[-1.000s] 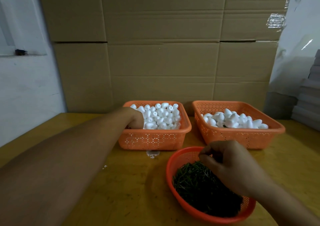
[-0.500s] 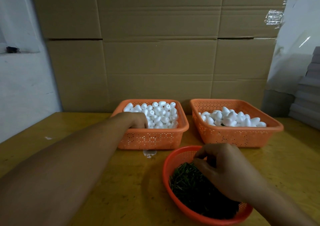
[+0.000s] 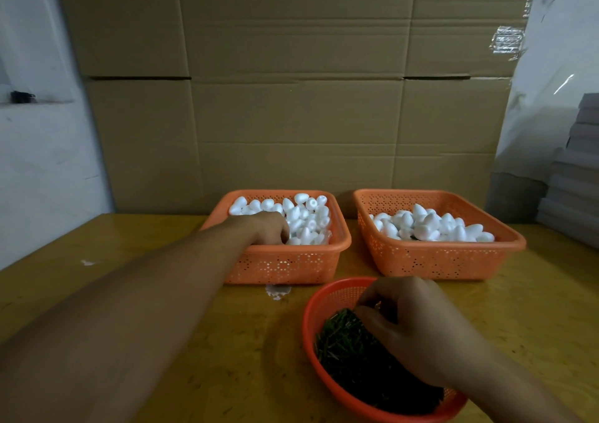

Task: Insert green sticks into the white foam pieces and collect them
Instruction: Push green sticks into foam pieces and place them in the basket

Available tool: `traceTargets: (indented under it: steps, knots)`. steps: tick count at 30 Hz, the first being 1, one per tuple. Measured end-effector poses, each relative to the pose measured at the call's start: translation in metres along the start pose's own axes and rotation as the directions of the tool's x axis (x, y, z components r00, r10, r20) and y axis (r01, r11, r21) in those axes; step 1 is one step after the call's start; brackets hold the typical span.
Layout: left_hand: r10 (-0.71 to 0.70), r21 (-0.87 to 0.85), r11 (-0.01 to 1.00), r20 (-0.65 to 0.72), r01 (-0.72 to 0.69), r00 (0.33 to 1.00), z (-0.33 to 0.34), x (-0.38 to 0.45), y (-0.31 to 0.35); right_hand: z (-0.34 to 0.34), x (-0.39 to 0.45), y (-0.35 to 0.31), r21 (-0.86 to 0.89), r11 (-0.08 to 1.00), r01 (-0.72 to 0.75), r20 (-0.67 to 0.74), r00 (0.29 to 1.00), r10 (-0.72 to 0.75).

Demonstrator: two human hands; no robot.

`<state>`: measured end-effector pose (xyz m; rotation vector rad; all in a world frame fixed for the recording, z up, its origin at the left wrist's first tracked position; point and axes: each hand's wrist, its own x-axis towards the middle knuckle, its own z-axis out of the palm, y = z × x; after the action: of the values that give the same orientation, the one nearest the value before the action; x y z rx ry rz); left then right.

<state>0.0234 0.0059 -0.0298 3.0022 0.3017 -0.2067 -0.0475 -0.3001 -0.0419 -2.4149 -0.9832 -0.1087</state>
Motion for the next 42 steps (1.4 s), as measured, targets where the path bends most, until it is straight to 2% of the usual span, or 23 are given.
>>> traceTargets:
  steps: [3, 6, 10, 11, 13, 15, 17, 21, 24, 28, 30, 32, 37, 42]
  knots:
    - [0.022, 0.037, 0.999, -0.128, -0.017, 0.992, 0.002, 0.0, 0.007, 0.0, 0.0, -0.001, -0.004, 1.0, 0.002, -0.003, 1.0, -0.002]
    - [0.037, -0.063, 0.997, -0.115, -0.044, 0.993, 0.0, 0.002, 0.012, 0.001, 0.0, -0.002, -0.004, 1.0, 0.005, -0.01, 1.0, -0.005]
    - [0.038, -0.057, 0.997, -0.173, -0.048, 0.984, -0.002, -0.002, 0.016, 0.0, 0.0, -0.003, -0.018, 1.0, 0.003, -0.01, 1.0, -0.004]
    - [0.03, -0.087, 0.995, -0.183, -0.046, 0.983, -0.002, -0.002, 0.016, -0.001, 0.0, -0.003, -0.023, 1.0, 0.004, -0.01, 1.0, -0.004]
    - [0.02, -0.284, 0.956, -0.169, -0.068, 0.985, -0.004, 0.0, 0.016, -0.001, 0.0, -0.002, -0.025, 1.0, 0.005, -0.012, 1.0, -0.006]
    - [0.001, -0.522, 0.849, -0.152, -0.081, 0.988, -0.008, -0.002, 0.019, -0.002, 0.0, -0.002, -0.027, 1.0, 0.003, -0.007, 1.0, -0.003]
    - [-0.012, -0.654, 0.748, -0.178, -0.109, 0.984, -0.013, -0.008, 0.022, -0.001, 0.0, -0.002, -0.029, 1.0, 0.0, -0.003, 1.0, 0.0]
    - [-0.021, -0.712, 0.663, -0.327, -0.231, 0.945, -0.024, -0.026, 0.033, -0.001, 0.0, -0.002, -0.036, 0.999, -0.001, 0.012, 1.0, 0.001]
    - [-0.034, -0.805, 0.519, -0.357, -0.289, 0.933, -0.027, -0.044, 0.046, -0.002, 0.0, -0.002, -0.065, 0.998, -0.003, 0.048, 0.999, 0.006]
    - [-0.031, -0.953, 0.194, -0.242, -0.232, 0.97, -0.024, -0.073, 0.057, -0.001, 0.001, -0.001, -0.121, 0.993, -0.016, 0.096, 0.995, 0.028]
    - [0.013, -0.983, 0.01, -0.182, -0.182, 0.983, -0.021, -0.088, 0.061, 0.0, 0.001, 0.0, -0.14, 0.99, -0.018, 0.106, 0.994, 0.033]
    - [0.053, -0.982, -0.127, -0.15, -0.142, 0.987, -0.015, -0.104, 0.065, 0.0, 0.001, -0.001, -0.148, 0.989, -0.016, 0.109, 0.993, 0.033]
    - [0.122, -0.95, -0.285, -0.166, -0.125, 0.979, 0.005, -0.14, 0.074, 0.0, 0.0, 0.0, -0.163, 0.987, -0.01, 0.134, 0.991, 0.032]
    - [0.14, -0.942, -0.295, -0.207, -0.159, 0.968, 0.021, -0.161, 0.081, -0.002, -0.003, -0.004, -0.187, 0.982, -0.014, 0.206, 0.977, 0.053]
